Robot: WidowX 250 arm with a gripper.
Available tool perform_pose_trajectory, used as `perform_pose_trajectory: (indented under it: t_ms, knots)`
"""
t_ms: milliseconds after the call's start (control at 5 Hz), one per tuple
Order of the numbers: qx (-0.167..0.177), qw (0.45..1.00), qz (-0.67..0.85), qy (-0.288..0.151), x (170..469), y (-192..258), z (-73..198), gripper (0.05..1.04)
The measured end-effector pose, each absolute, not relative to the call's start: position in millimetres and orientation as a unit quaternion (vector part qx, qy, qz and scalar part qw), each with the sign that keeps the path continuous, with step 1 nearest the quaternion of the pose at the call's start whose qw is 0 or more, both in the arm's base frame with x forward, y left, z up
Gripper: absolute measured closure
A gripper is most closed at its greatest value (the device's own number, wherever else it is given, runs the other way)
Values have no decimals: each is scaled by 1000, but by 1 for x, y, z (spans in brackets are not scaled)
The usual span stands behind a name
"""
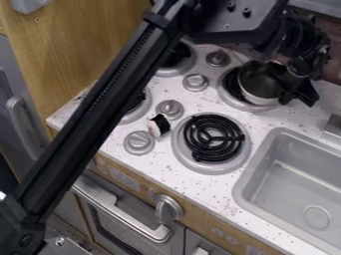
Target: Move the metal pot to upper right burner
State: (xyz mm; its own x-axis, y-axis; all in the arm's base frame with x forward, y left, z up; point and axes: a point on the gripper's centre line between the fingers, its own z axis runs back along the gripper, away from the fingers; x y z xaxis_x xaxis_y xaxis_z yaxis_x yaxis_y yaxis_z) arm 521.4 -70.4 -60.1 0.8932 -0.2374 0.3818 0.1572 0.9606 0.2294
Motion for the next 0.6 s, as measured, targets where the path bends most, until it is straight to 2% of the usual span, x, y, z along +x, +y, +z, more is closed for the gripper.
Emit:
perform_pose_trajectory:
  t_ms: [200,400,600]
  knots:
    - [111,965,-82,-221,527,-65,-58,997]
    - [105,965,-61,-234,520,-59,-66,842]
    - [127,962,-34,-239,503,-50,-64,574]
